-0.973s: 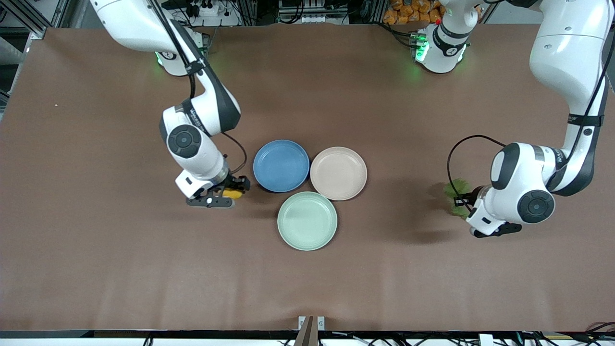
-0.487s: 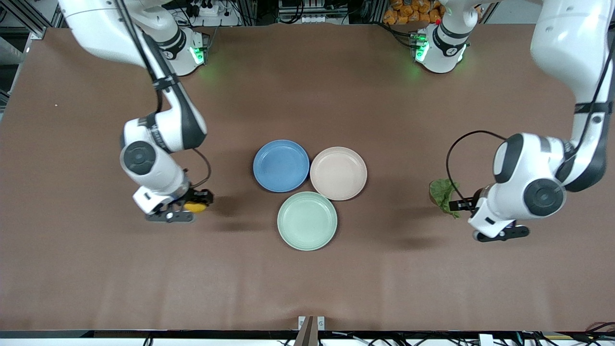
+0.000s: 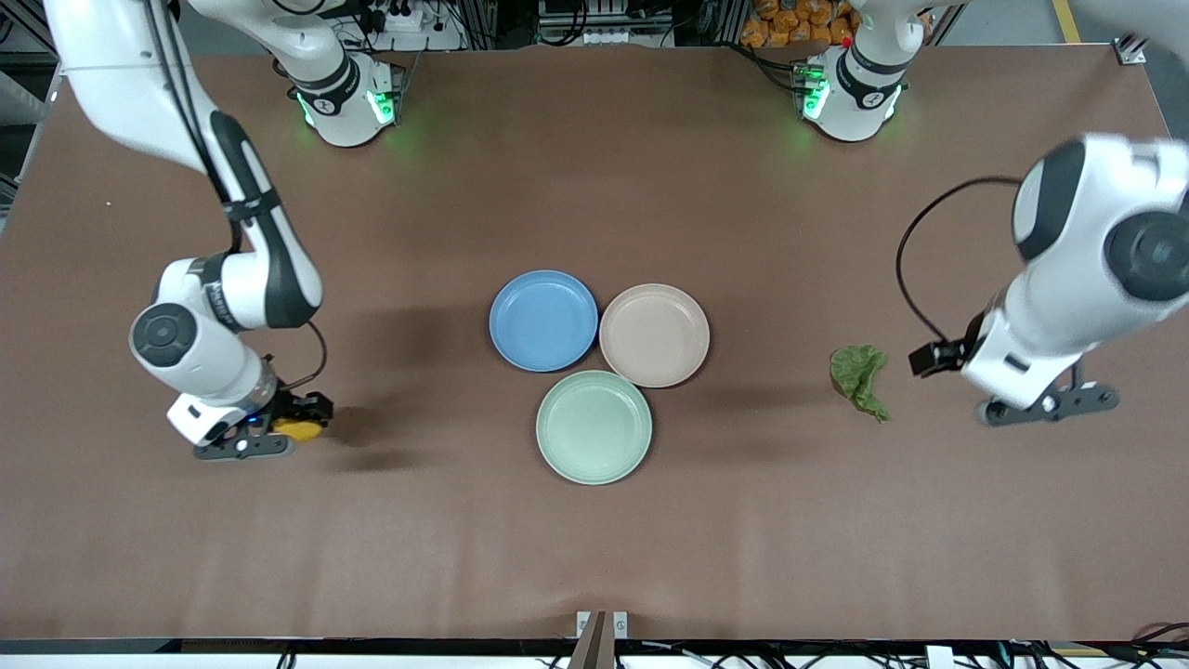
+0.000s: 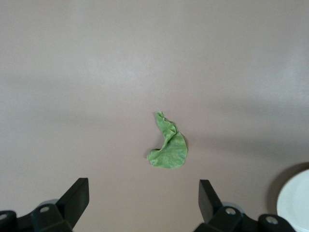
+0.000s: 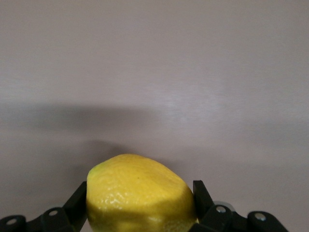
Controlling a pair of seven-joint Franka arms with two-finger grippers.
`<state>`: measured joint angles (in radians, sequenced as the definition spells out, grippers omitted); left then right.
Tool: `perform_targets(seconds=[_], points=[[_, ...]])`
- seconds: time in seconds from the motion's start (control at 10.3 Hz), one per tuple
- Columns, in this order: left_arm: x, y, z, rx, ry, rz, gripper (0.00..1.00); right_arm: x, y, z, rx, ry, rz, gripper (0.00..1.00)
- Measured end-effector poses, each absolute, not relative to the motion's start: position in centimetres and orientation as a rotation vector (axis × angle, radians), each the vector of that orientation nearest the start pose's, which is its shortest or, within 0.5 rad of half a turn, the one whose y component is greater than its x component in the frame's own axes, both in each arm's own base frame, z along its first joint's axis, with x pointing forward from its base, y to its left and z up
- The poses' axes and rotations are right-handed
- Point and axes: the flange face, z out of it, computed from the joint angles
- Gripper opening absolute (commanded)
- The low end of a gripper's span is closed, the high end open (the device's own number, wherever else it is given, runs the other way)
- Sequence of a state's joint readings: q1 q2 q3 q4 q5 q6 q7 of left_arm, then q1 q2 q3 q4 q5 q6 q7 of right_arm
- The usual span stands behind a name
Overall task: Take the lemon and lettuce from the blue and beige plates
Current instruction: 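Open the left gripper to drop the lettuce beside the beige plate, then lower the lemon to the table and open the right gripper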
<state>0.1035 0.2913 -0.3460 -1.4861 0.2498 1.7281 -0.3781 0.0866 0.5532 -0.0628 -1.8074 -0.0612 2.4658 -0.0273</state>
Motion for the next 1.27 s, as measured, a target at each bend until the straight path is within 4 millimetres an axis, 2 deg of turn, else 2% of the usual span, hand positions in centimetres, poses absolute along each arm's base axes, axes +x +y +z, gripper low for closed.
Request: perform_targets(seconds=[0.19,0.29,0.49,0.58,0.68,0.97,1.27], points=[[61.4,-11.7,56.0,-2.990,-0.146,-0.095,1.00,66.5,-0.5,22.6,-3.209,-0.177,-0.181,0.19],[60.3,-11.9,57.8,-3.009,-0.156,-0.102,1.00,66.5,-0.8,21.7,-3.209,-0.175,-0.186,0.31],[58.4,-11.5,60.8,-3.036,-0.140,-0.112,1.00,66.4,-0.8,20.6,-3.209,-0.176,-0.175,0.80],[57.7,-11.0,61.8,-3.045,-0.154,-0.110,1.00,66.4,-0.9,20.6,-3.209,-0.176,-0.175,0.97],[57.3,-10.1,62.5,-3.057,-0.171,-0.102,1.00,66.4,-1.0,20.6,-3.210,-0.173,-0.176,1.00],[56.7,-7.2,64.1,-3.098,-0.170,-0.111,1.00,66.4,-1.3,20.7,-3.211,-0.164,-0.178,1.00],[56.2,-6.1,65.1,-3.106,-0.208,-0.133,1.00,66.7,-1.7,21.4,-3.211,-0.155,-0.189,1.00]])
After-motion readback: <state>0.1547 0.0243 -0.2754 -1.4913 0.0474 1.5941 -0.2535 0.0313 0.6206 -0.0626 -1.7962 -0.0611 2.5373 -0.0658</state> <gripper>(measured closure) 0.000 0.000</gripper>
